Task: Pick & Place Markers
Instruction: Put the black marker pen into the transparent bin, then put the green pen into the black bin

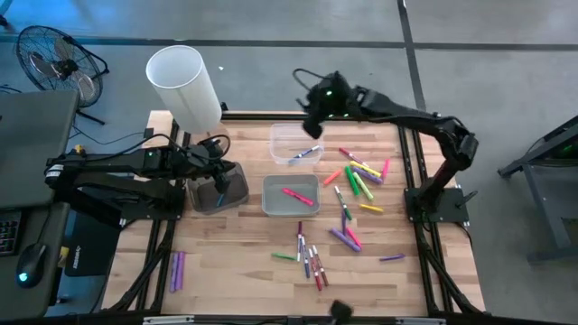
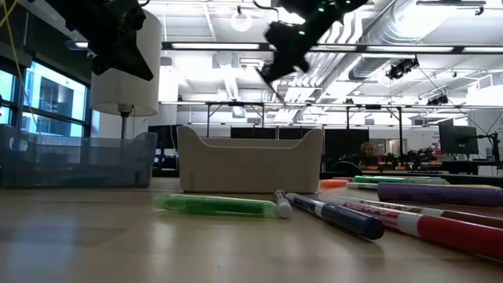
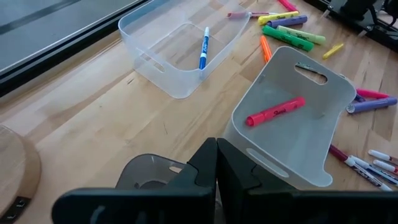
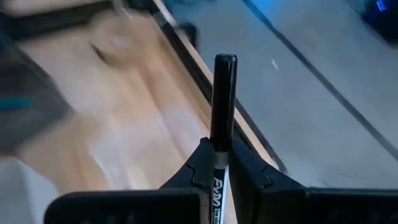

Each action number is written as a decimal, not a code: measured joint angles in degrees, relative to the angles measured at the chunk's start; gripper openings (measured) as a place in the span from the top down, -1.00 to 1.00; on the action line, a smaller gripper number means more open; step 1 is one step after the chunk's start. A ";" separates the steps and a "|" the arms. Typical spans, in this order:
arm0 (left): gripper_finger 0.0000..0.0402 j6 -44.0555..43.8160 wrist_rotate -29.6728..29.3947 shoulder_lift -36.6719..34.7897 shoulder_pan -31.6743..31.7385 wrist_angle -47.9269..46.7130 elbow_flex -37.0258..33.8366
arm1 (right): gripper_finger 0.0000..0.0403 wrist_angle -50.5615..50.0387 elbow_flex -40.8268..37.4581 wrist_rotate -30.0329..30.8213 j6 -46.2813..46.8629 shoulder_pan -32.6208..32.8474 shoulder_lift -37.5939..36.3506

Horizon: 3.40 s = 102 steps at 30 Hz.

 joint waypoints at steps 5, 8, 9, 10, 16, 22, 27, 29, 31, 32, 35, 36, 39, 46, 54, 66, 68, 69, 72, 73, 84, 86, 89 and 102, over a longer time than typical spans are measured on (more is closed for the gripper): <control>0.99 -0.46 0.11 0.00 0.00 0.03 0.00 | 0.91 0.64 2.08 3.45 -1.47 4.07 6.45; 0.92 -0.55 2.90 0.00 0.00 -0.01 0.00 | 0.79 -0.21 2.16 5.52 0.12 5.03 9.07; 0.87 -0.57 3.71 0.00 0.00 -0.01 0.00 | 0.73 -1.26 2.16 5.77 0.93 5.15 9.44; 0.80 -0.55 4.35 0.00 -0.02 0.01 0.00 | 0.67 -2.51 2.16 6.10 1.84 5.26 9.91; 0.30 -0.53 4.59 0.00 -0.01 -0.04 0.00 | 0.38 -8.41 2.19 6.59 8.80 5.67 9.63; 0.04 4.22 0.06 0.00 0.00 -0.08 0.00 | 0.39 -21.68 2.22 14.50 19.90 8.45 5.95; 0.04 8.23 0.12 0.01 -0.02 0.01 0.00 | 0.55 -31.83 -0.24 19.54 30.41 14.52 0.10; 0.04 9.01 0.16 0.61 -0.13 0.40 0.00 | 0.60 -31.55 -3.93 19.64 34.76 17.52 -3.70; 0.04 9.45 0.90 1.98 -1.21 1.48 0.00 | 0.63 -30.62 -8.38 19.76 40.03 20.94 -7.82; 0.04 10.07 1.49 2.63 -2.11 2.01 0.00 | 0.64 -30.03 -10.62 19.70 42.71 22.76 -9.72; 0.04 11.51 1.73 5.37 -6.19 5.68 0.08 | 0.67 -28.12 -17.09 19.53 50.25 28.73 -15.54; 0.04 11.58 1.38 6.67 -7.94 6.02 0.41 | 0.68 -27.92 -18.92 19.58 52.92 30.83 -17.19; 0.04 11.62 -0.96 12.40 -13.57 7.23 3.34 | 0.72 -27.85 -23.79 20.19 60.77 37.04 -21.27; 0.04 11.62 -5.12 28.60 -24.47 7.01 13.65 | 0.80 -28.30 -30.29 19.25 69.10 48.34 -24.55; 0.04 11.62 1.31 49.85 -30.91 2.95 29.90 | 0.82 -28.14 -32.70 18.44 71.26 58.34 -24.55; 0.04 11.56 11.18 71.98 -29.94 -7.11 49.12 | 0.82 -27.97 -32.70 21.41 72.43 66.59 -24.57; 0.04 11.41 12.21 73.46 -29.61 -6.45 50.68 | 0.82 -27.97 -32.70 21.99 73.00 67.16 -24.57; 0.04 11.39 12.30 73.99 -29.61 -6.48 51.09 | 0.82 -27.97 -32.68 22.18 73.21 67.43 -24.57; 0.06 10.15 12.53 76.08 -29.57 -6.62 51.69 | 0.82 -27.97 -32.68 22.34 73.35 68.00 -24.57; 0.09 10.02 12.45 76.68 -29.57 -6.64 51.67 | 0.82 -27.97 -32.68 22.36 73.35 68.16 -24.57; 0.76 6.78 12.35 79.68 -29.66 -9.45 52.07 | 0.80 -27.97 -32.68 22.72 73.35 68.58 -24.57; 0.89 6.67 12.34 79.69 -29.66 -10.72 52.04 | 0.80 -27.95 -32.68 22.74 73.35 68.58 -24.57; 0.89 6.58 12.28 79.67 -29.68 -11.96 52.00 | 0.80 -27.95 -32.68 22.80 73.28 68.58 -24.57; 0.87 9.46 16.71 68.12 -32.26 -25.49 51.50 | 0.77 -28.16 -32.59 23.55 73.53 68.54 -24.57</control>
